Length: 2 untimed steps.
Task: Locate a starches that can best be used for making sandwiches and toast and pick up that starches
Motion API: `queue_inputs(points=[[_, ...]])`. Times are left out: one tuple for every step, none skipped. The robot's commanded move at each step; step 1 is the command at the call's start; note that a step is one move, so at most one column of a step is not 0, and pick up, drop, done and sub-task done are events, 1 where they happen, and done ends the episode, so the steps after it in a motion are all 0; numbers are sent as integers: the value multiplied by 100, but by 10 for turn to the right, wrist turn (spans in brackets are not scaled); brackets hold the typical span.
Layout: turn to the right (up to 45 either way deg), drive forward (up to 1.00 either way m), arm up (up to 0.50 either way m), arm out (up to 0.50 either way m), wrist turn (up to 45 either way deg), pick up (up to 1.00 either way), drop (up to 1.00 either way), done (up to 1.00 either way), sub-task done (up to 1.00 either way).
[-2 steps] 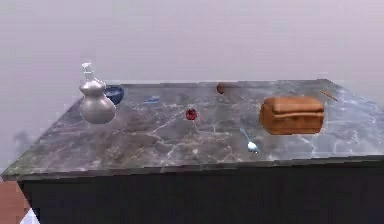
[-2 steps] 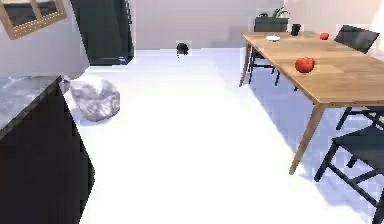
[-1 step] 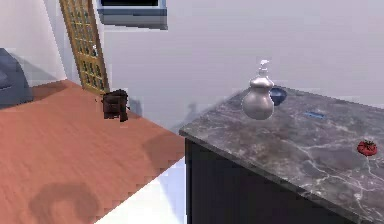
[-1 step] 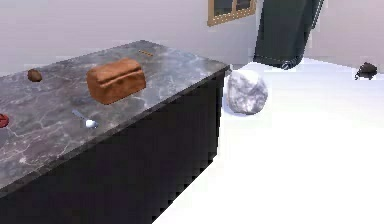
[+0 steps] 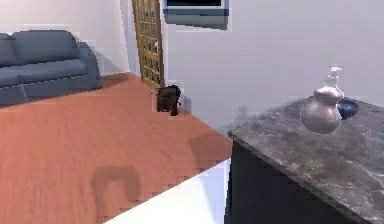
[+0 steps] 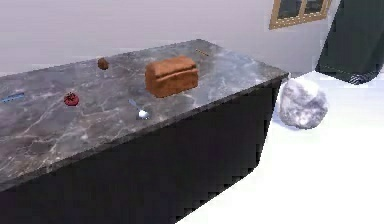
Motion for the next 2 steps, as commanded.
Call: queue_inputs(points=[[450, 0, 0, 0, 0, 0, 0, 0, 0], [240, 0, 0, 0, 0, 0, 0, 0, 0]])
